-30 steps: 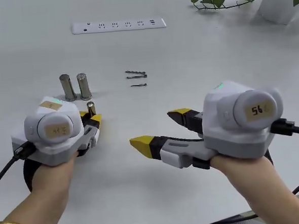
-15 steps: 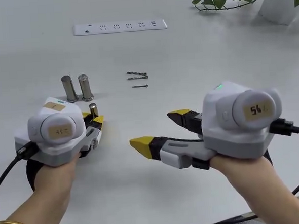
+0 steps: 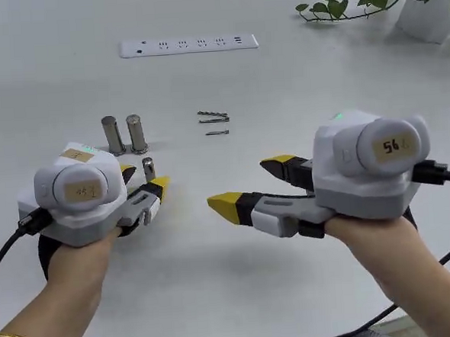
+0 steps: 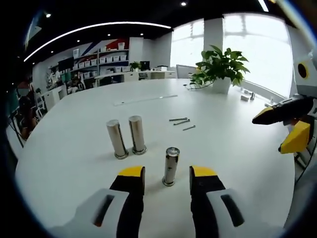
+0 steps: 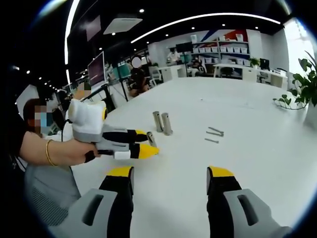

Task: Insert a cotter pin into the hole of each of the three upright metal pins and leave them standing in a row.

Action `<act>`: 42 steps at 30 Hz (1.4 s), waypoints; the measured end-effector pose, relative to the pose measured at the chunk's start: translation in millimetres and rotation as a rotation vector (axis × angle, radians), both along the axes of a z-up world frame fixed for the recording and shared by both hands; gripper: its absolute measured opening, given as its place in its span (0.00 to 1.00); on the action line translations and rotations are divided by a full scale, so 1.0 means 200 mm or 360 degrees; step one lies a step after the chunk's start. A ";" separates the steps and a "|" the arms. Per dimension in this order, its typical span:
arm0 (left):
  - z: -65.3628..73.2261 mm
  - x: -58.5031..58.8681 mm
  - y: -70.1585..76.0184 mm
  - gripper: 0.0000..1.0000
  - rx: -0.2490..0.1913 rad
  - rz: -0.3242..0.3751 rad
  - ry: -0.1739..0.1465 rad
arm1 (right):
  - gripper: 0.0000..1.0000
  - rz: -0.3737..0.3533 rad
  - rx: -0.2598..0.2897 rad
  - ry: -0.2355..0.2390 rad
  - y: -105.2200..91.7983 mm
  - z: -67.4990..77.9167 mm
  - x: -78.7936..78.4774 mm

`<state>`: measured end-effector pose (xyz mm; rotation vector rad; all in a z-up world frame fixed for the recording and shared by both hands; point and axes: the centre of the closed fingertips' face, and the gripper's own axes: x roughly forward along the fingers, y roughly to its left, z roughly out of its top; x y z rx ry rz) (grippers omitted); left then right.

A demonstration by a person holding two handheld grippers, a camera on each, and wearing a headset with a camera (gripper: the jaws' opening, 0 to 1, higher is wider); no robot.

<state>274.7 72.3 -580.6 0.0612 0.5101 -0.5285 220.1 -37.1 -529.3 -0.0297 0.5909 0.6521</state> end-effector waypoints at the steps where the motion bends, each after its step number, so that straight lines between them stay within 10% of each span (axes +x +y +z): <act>1: 0.01 0.00 0.00 0.35 -0.0002 0.0002 -0.0008 | 0.56 0.0009 -0.0016 0.0003 -0.01 -0.01 0.02; 22: 0.14 -0.15 0.07 0.69 -0.0002 -0.0056 -0.0027 | 0.44 0.0286 -0.0188 0.0080 -0.03 -0.05 0.34; 42: 0.24 -0.19 0.15 0.81 -0.0051 -0.0044 -0.0065 | 0.33 0.0573 -0.0561 0.0246 -0.03 -0.25 0.61</act>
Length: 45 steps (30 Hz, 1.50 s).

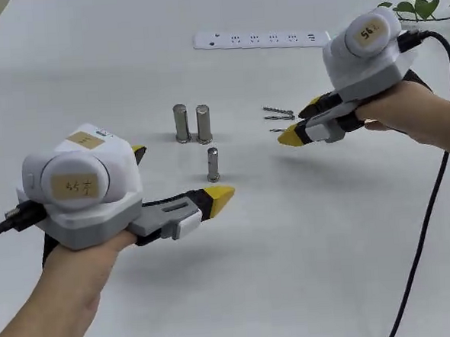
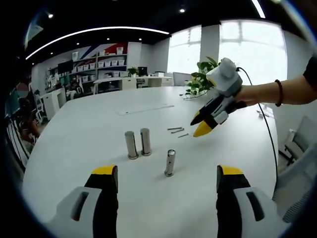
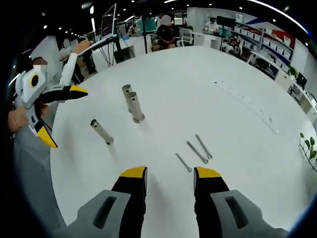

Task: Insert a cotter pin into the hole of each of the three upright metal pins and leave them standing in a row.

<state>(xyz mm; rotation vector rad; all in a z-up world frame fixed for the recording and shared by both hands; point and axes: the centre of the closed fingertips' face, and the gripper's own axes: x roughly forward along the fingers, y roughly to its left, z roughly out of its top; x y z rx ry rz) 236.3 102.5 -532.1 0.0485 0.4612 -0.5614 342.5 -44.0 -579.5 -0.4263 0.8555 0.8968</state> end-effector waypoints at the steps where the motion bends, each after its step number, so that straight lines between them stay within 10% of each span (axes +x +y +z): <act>1: 0.00 0.00 0.01 0.81 0.0005 0.0005 0.0007 | 0.33 0.0012 -0.0013 0.0010 0.01 -0.01 0.00; 20: 0.01 -0.03 0.08 0.75 0.0025 0.0030 0.0013 | 0.20 0.0294 -0.0302 0.0165 0.00 -0.14 0.05; 45: 0.00 -0.04 0.13 0.69 0.0077 0.0044 0.0032 | 0.00 0.0582 -0.0614 0.0090 -0.03 -0.16 0.08</act>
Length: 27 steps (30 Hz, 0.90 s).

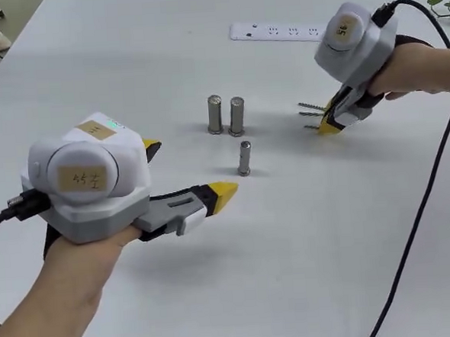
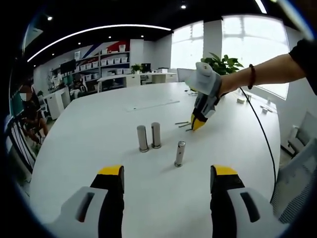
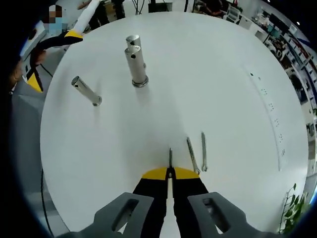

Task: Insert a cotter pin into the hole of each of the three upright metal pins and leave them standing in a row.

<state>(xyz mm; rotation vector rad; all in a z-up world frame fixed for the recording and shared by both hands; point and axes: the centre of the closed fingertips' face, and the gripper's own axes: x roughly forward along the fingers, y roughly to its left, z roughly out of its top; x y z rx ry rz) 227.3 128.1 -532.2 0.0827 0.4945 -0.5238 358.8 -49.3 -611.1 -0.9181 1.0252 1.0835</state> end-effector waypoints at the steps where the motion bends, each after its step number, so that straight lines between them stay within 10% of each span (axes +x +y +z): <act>1: 0.00 0.00 0.00 0.69 0.0002 -0.0002 0.0004 | 0.00 -0.0012 0.0004 0.0023 0.00 0.00 -0.01; 27: 0.02 0.04 0.00 0.63 0.0022 -0.0050 0.0018 | 0.00 -0.0024 0.0139 -0.0064 -0.01 0.05 0.00</act>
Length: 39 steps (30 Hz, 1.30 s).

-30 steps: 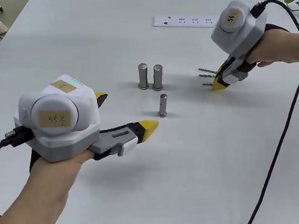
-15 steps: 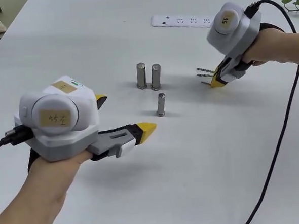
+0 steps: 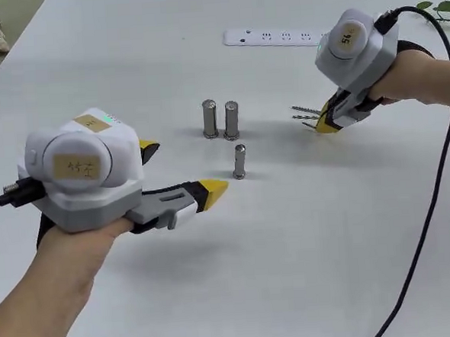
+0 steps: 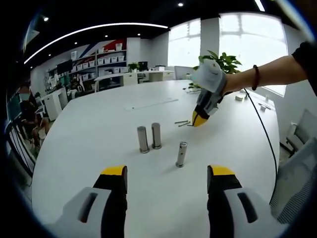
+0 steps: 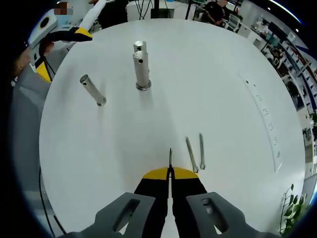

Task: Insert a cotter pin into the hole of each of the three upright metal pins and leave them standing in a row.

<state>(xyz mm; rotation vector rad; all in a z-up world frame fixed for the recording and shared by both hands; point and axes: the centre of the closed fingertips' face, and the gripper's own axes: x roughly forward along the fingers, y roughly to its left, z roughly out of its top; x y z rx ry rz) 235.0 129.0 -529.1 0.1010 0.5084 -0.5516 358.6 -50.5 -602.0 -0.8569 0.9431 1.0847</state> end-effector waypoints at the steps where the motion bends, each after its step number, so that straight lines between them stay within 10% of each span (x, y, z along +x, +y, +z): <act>1: 0.00 0.00 0.00 0.62 0.0000 -0.0003 -0.0002 | 0.00 -0.0004 0.0026 -0.0003 0.00 0.01 0.00; 21: 0.08 0.03 -0.13 0.46 -0.0049 -0.0135 0.0010 | 0.00 0.0299 0.0366 -0.0236 0.30 0.27 -0.26; 39: 0.15 0.05 -0.27 0.25 -0.0349 -0.0175 0.0106 | 0.00 0.0657 0.0506 -0.0370 0.51 0.42 -0.50</act>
